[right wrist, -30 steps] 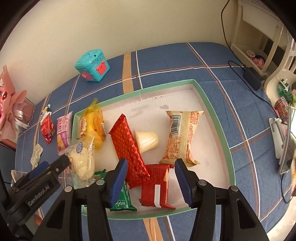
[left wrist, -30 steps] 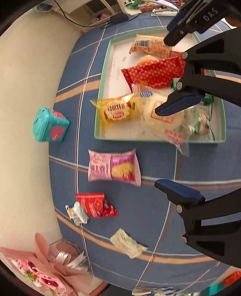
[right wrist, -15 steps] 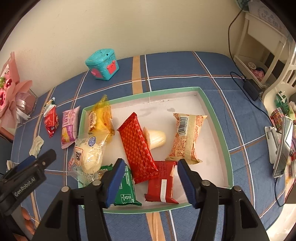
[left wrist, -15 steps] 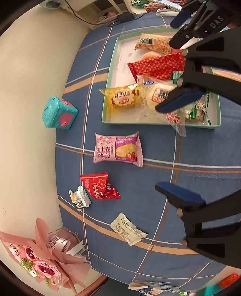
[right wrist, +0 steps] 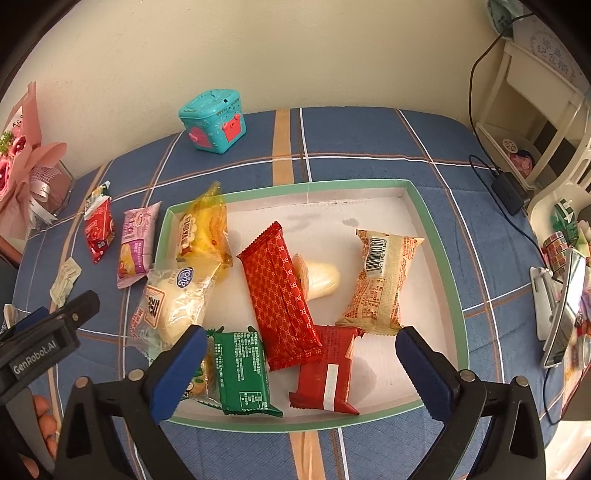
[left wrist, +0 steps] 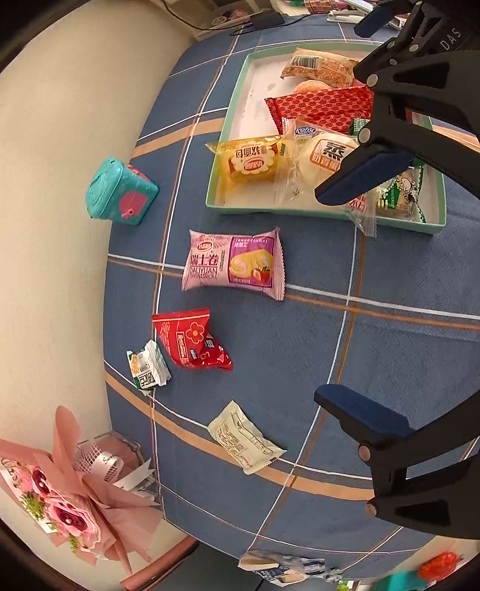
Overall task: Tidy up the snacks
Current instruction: 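Move both tools back toward the remaining snacks on the cloth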
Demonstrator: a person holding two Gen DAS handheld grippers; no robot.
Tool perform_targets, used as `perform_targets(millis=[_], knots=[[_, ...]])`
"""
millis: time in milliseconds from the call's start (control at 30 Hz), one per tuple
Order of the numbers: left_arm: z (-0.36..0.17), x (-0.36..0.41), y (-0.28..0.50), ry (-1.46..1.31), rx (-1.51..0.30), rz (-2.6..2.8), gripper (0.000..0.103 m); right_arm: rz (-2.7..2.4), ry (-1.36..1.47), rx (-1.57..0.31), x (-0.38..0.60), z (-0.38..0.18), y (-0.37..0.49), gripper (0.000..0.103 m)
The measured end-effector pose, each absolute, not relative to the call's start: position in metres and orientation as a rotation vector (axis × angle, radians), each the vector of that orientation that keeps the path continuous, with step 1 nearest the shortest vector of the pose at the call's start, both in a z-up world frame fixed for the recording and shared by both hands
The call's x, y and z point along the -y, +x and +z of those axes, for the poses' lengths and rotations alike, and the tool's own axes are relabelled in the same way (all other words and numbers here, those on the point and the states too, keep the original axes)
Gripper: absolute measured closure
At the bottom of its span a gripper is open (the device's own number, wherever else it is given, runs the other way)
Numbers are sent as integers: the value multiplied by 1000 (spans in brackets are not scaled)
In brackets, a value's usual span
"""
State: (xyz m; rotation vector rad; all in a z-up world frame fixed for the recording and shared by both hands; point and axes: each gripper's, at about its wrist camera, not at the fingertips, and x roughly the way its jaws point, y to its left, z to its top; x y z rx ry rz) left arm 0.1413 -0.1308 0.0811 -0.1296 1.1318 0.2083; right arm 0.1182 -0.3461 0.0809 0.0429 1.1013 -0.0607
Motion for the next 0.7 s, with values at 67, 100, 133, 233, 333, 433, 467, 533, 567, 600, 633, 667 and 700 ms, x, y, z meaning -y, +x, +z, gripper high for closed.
perform_targets(millis=[67, 100, 133, 233, 333, 433, 467, 533, 567, 600, 633, 667, 700], knots=[[82, 125, 140, -138, -1132, 206, 5, -62, 43, -1101, 345, 81, 118, 0], [82, 121, 140, -140, -1130, 210, 5, -59, 39, -1101, 344, 81, 119, 0], [83, 117, 139, -140, -1129, 219, 5, -56, 35, -1101, 342, 81, 119, 0], [87, 100, 136, -131, -1120, 265, 5, -43, 19, -1099, 334, 81, 120, 0], [89, 79, 130, -120, -1114, 313, 5, -2, 12, -1096, 317, 81, 120, 0], [89, 58, 124, -130, -1113, 352, 5, 43, 6, -1095, 295, 82, 121, 0], [89, 47, 121, -139, -1114, 370, 5, 58, -1, -1093, 287, 83, 120, 0], [89, 28, 116, -163, -1115, 401, 5, 92, -20, -1090, 268, 83, 120, 0], [90, 20, 114, -173, -1115, 410, 5, 108, -28, -1087, 261, 83, 120, 0], [90, 10, 112, -190, -1114, 423, 5, 126, -35, -1083, 252, 84, 120, 0], [90, 1, 111, -207, -1111, 433, 5, 142, -39, -1080, 245, 85, 120, 0], [90, -5, 110, -220, -1110, 441, 5, 157, -42, -1078, 238, 86, 121, 0], [90, -11, 109, -232, -1109, 448, 5, 171, -42, -1075, 231, 86, 122, 0]])
